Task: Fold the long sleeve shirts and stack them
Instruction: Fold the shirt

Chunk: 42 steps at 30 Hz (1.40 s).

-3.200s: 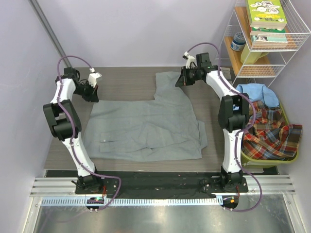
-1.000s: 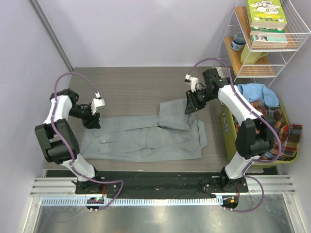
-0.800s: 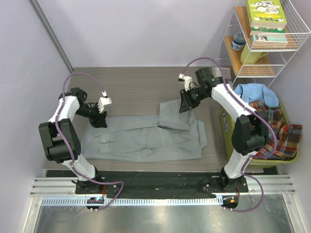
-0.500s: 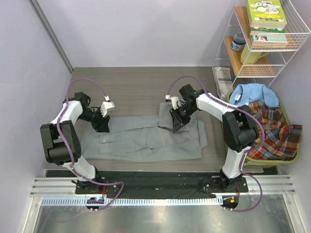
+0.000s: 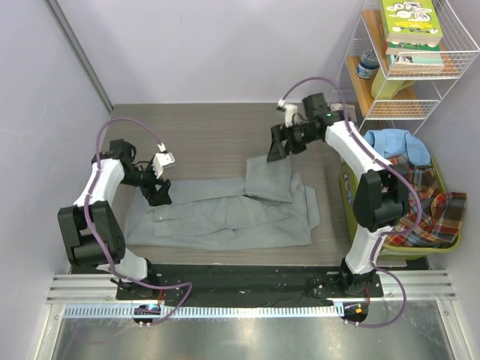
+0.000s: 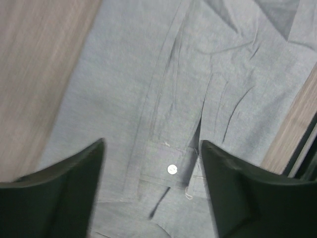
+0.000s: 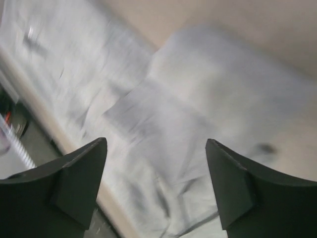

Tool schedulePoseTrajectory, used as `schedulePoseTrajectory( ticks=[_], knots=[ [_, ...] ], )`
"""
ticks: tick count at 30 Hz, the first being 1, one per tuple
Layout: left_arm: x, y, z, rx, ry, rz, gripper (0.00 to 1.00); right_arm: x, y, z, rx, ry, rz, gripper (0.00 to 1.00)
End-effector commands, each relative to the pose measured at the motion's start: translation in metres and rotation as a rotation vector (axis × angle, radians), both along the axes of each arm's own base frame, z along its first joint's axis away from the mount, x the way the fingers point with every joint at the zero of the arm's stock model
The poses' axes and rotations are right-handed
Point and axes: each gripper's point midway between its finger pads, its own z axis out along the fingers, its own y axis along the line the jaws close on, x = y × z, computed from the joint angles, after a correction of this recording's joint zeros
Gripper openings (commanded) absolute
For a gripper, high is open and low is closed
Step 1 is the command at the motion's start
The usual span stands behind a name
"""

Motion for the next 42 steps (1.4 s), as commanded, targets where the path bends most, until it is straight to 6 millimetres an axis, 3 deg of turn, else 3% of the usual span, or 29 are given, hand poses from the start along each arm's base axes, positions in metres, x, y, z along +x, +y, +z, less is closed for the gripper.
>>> schedulePoseTrajectory(
  ticks=[1, 2, 4, 7, 9, 15, 18, 19, 20, 21, 22, 24, 25, 28, 29, 30, 33, 35, 36, 37, 38, 39, 41, 42],
  knots=[
    [0.009, -0.017, 0.041, -0.106, -0.107, 0.022, 0.93, 0.072, -0.026, 0.04, 0.029, -0.156, -0.249, 0.89],
    [0.014, -0.018, 0.051, -0.106, -0.159, 0.028, 1.0, 0.08, -0.03, 0.032, 0.013, -0.151, -0.279, 0.96],
    [0.017, -0.018, 0.06, -0.117, -0.183, 0.072, 1.0, 0.099, -0.041, 0.025, -0.02, -0.161, -0.382, 0.97],
    [0.026, -0.015, 0.079, -0.1, -0.293, 0.1, 1.0, 0.111, -0.043, 0.006, -0.029, -0.123, -0.438, 0.98],
    [0.031, -0.014, 0.097, -0.096, -0.369, 0.125, 1.0, 0.116, -0.042, -0.013, -0.04, -0.079, -0.454, 0.98],
    [0.023, -0.018, 0.122, -0.113, -0.451, 0.128, 1.0, 0.117, -0.032, -0.059, -0.021, 0.042, -0.445, 0.97],
    [0.019, -0.019, 0.124, -0.117, -0.447, 0.135, 1.0, 0.107, -0.012, -0.055, 0.09, 0.105, -0.359, 0.69],
    [0.017, -0.019, 0.124, -0.117, -0.442, 0.14, 1.0, 0.104, -0.006, -0.047, 0.128, 0.103, -0.332, 0.52],
    [0.017, -0.018, 0.125, -0.115, -0.438, 0.149, 1.0, 0.098, 0.003, -0.034, 0.196, 0.115, -0.288, 0.43],
    [0.017, -0.018, 0.126, -0.119, -0.429, 0.16, 1.0, 0.089, 0.006, -0.033, 0.219, 0.126, -0.269, 0.35],
    [0.014, -0.02, 0.128, -0.13, -0.412, 0.173, 1.0, 0.087, 0.009, -0.008, 0.258, 0.057, -0.238, 0.17],
    [0.01, -0.022, 0.132, -0.15, -0.386, 0.179, 1.0, 0.068, 0.015, 0.004, 0.277, 0.004, -0.146, 0.03],
    [0.007, -0.025, 0.136, -0.173, -0.368, 0.19, 1.0, 0.055, 0.017, 0.022, 0.282, -0.038, -0.102, 0.01],
    [-0.005, -0.036, 0.148, -0.226, -0.349, 0.168, 1.0, 0.01, 0.029, 0.029, 0.261, -0.066, 0.071, 0.01],
    [-0.008, -0.038, 0.154, -0.241, -0.361, 0.172, 1.0, -0.005, 0.032, 0.041, 0.256, -0.102, 0.118, 0.01],
    [-0.007, -0.039, 0.16, -0.258, -0.375, 0.184, 1.0, -0.03, 0.04, 0.03, 0.209, -0.109, 0.21, 0.01],
    [-0.016, -0.045, 0.164, -0.315, -0.347, 0.228, 1.0, -0.081, 0.049, 0.013, 0.098, -0.172, 0.368, 0.02],
    [-0.028, -0.049, 0.161, -0.318, -0.351, 0.191, 1.0, -0.114, 0.045, -0.008, 0.021, -0.192, 0.45, 0.06],
    [-0.041, -0.052, 0.155, -0.317, -0.319, 0.164, 1.0, -0.121, 0.039, -0.02, -0.043, -0.218, 0.472, 0.11],
    [-0.047, -0.054, 0.148, -0.313, -0.318, 0.136, 1.0, -0.137, 0.043, -0.029, -0.073, -0.249, 0.546, 0.17],
    [-0.051, -0.056, 0.146, -0.315, -0.326, 0.116, 1.0, -0.155, 0.033, -0.048, -0.114, -0.229, 0.574, 0.27],
    [-0.056, -0.057, 0.144, -0.308, -0.344, 0.1, 1.0, -0.162, 0.03, -0.047, -0.134, -0.278, 0.597, 0.44],
    [-0.065, -0.057, 0.128, -0.295, -0.319, 0.092, 1.0, -0.178, 0.015, -0.061, -0.195, -0.297, 0.646, 0.56],
    [-0.069, -0.057, 0.125, -0.276, -0.352, 0.06, 1.0, -0.181, 0.009, -0.055, -0.2, -0.326, 0.643, 0.67]
  ],
)
